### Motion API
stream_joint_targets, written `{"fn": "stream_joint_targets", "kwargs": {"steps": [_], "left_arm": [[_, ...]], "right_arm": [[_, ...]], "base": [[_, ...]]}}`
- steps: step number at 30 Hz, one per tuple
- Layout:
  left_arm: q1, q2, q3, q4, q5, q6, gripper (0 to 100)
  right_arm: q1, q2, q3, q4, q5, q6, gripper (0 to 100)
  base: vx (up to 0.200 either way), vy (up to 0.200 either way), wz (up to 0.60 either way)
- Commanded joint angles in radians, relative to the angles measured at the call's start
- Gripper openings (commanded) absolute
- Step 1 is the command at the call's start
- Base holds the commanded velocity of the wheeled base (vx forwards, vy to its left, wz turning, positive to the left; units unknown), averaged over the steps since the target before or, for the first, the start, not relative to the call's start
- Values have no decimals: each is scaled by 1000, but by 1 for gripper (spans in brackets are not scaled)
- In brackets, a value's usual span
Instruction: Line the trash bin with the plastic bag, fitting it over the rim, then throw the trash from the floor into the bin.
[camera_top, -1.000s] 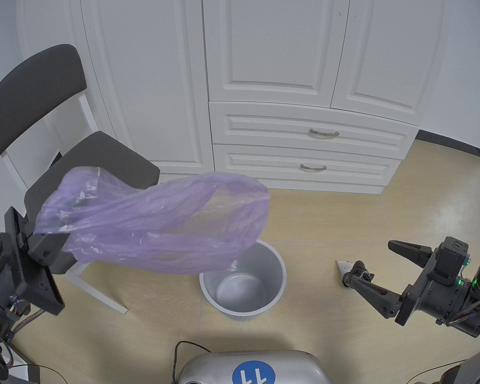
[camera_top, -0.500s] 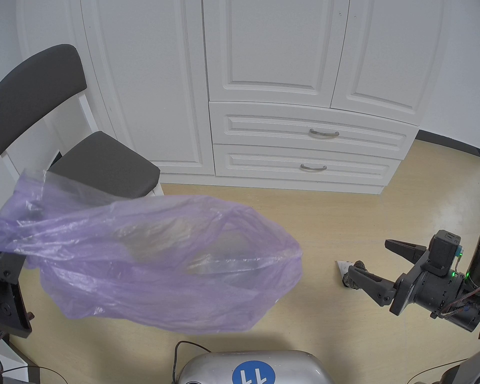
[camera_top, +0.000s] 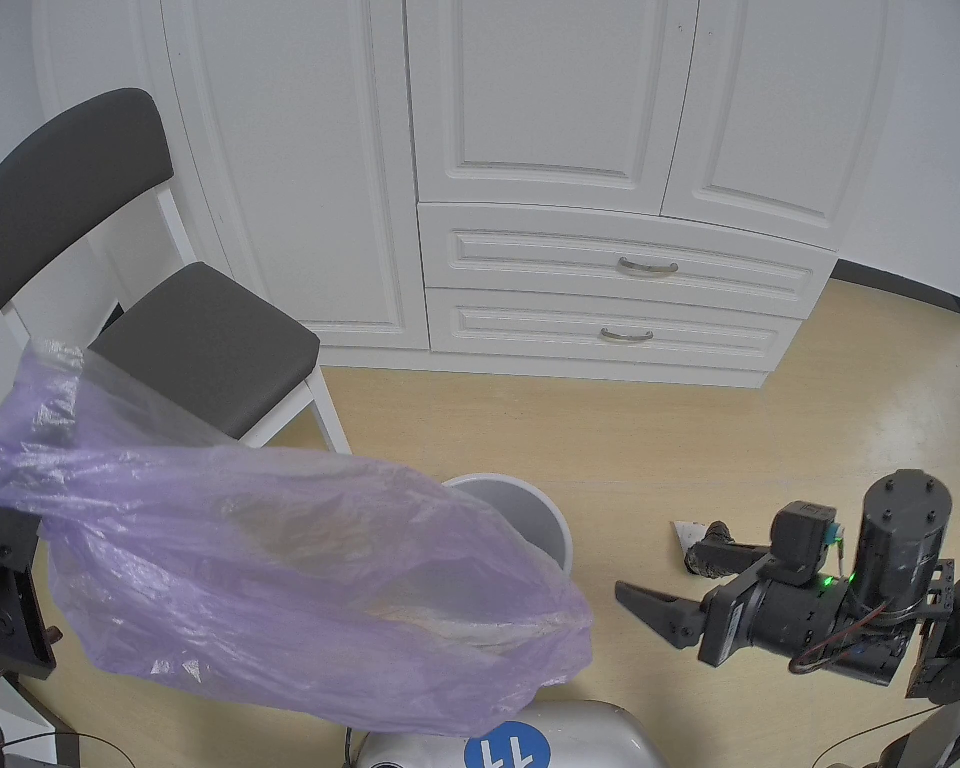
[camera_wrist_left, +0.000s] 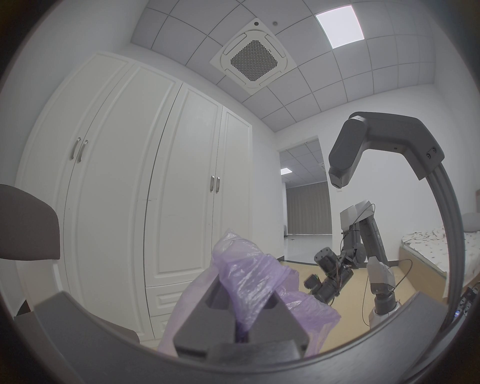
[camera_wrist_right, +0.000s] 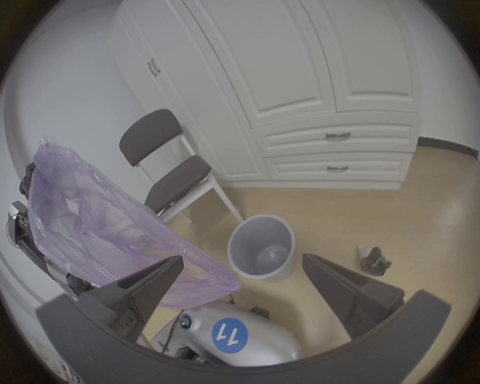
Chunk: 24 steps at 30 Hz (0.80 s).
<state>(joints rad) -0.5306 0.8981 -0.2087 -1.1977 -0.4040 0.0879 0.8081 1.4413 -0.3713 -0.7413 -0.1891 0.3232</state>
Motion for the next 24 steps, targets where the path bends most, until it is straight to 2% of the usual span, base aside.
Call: {"fn": "stream_joint_targets", "kwargs": {"steps": [1,10,15,21,24], "left_arm": [[0,-2,-8,0,1,-2,0],[0,25,-4,1,2,-2,0],[0,13,-8,1,5,-2,0],[0,4,-6,-3,2,6,0],[0,-15,-6,-3,-1,9,0]], "right_arm": [[57,87,-5,0,11,25,100],[164,54,25,0,59,43,100],[284,25,11,0,65,20,100],[341,64,26,5,76,-33,100],[361,114,48,-9,74,-29,100]], "base": [[0,0,0],[0,0,0],[0,0,0],[0,0,0],[0,0,0]]}}
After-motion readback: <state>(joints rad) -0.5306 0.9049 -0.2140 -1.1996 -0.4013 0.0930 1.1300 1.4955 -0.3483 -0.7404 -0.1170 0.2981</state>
